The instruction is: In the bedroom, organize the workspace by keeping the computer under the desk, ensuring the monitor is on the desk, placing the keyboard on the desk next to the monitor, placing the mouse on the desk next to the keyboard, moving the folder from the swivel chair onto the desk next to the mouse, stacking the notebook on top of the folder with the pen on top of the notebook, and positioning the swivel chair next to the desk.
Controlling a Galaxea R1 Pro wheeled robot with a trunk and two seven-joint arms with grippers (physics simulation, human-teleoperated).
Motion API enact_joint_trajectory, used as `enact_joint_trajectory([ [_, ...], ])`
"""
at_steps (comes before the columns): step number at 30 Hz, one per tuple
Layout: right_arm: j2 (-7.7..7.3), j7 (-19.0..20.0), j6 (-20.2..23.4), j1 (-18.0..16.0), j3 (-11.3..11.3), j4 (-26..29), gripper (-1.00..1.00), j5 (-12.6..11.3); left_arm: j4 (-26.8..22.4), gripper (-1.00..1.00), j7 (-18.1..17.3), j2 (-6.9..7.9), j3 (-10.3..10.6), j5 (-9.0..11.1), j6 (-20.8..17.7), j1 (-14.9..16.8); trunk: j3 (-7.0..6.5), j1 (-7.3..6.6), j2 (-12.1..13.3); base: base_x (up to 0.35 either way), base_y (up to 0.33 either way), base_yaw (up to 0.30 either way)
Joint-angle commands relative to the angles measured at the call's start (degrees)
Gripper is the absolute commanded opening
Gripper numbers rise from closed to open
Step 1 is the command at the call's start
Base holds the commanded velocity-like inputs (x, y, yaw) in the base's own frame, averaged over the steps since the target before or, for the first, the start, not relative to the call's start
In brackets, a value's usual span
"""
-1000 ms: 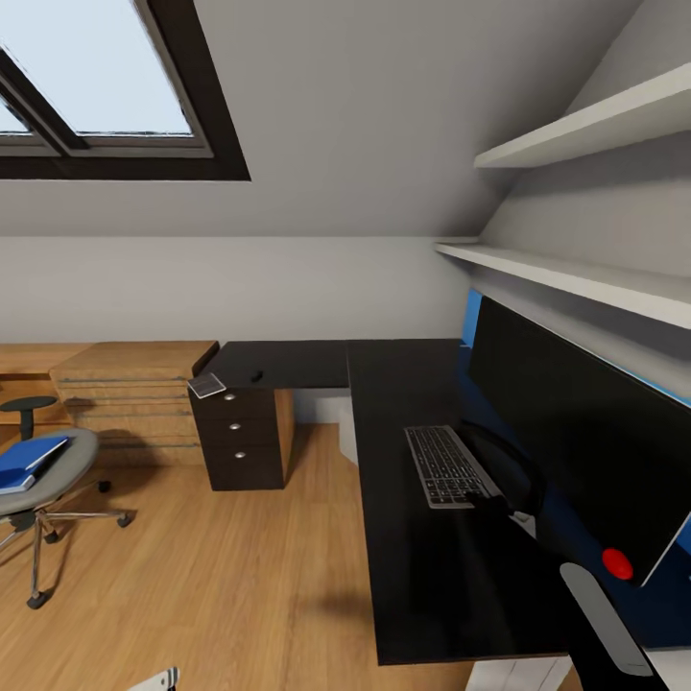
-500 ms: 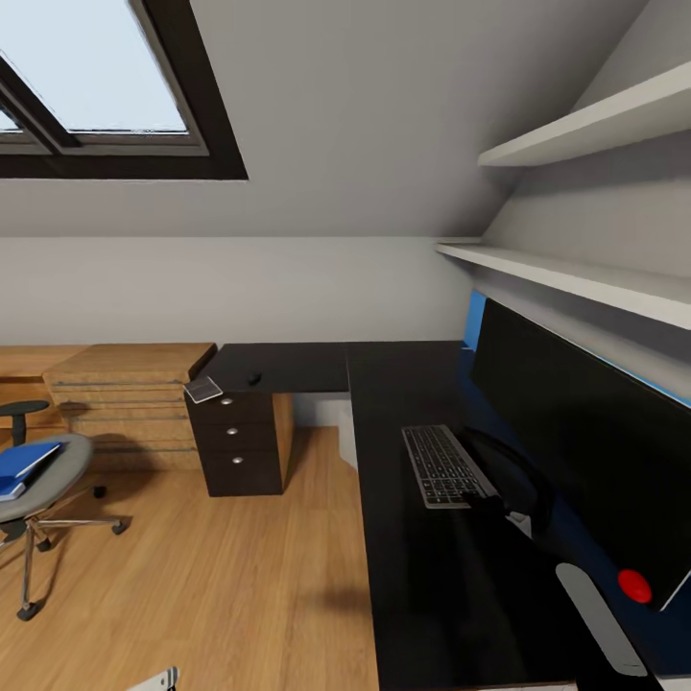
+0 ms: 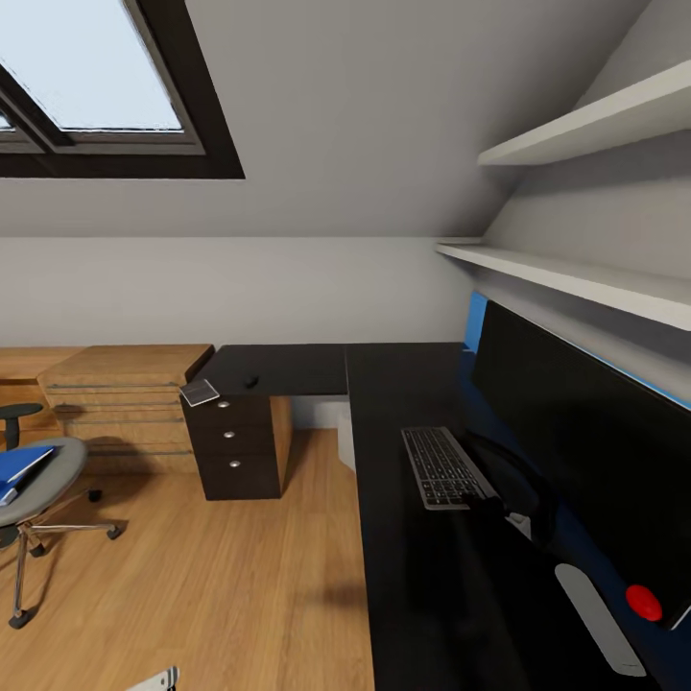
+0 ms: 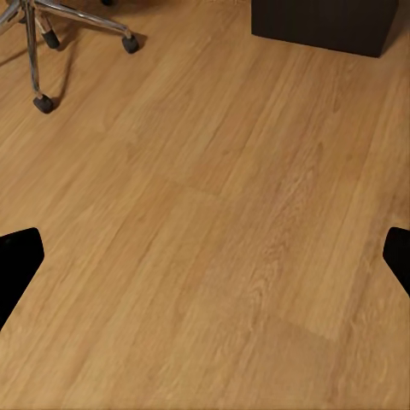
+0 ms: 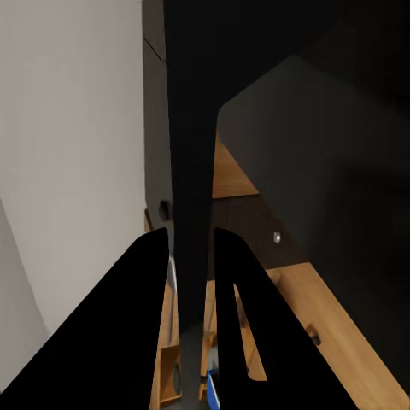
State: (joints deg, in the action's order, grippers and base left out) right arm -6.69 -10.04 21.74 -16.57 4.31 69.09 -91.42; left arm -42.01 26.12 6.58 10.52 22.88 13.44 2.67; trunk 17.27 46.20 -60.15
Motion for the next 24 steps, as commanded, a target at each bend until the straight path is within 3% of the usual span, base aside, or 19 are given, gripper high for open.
enact_joint_trajectory([
  [1,0.01,-0.51,0.15,-0.04,0.09,0.09,-1.00,-0.64,-0.01,1.00,0.42,0.10,0.47,0.60,0.36,0.05,0.07,0.00,-0.05,0.004,-0.001,0.000],
  [18,0.01,-0.66,-0.15,-0.04,0.10,0.08,-1.00,-0.52,-0.01,1.00,0.42,0.10,0.47,0.63,0.37,0.05,0.07,0.00,-0.05,0.000,0.000,0.000],
  [24,0.01,-0.65,-2.30,-0.04,0.09,-0.10,-1.00,-0.45,-0.01,1.00,0.43,0.10,0.47,0.63,0.36,0.06,0.07,0.00,-0.05,0.000,0.000,0.000],
])
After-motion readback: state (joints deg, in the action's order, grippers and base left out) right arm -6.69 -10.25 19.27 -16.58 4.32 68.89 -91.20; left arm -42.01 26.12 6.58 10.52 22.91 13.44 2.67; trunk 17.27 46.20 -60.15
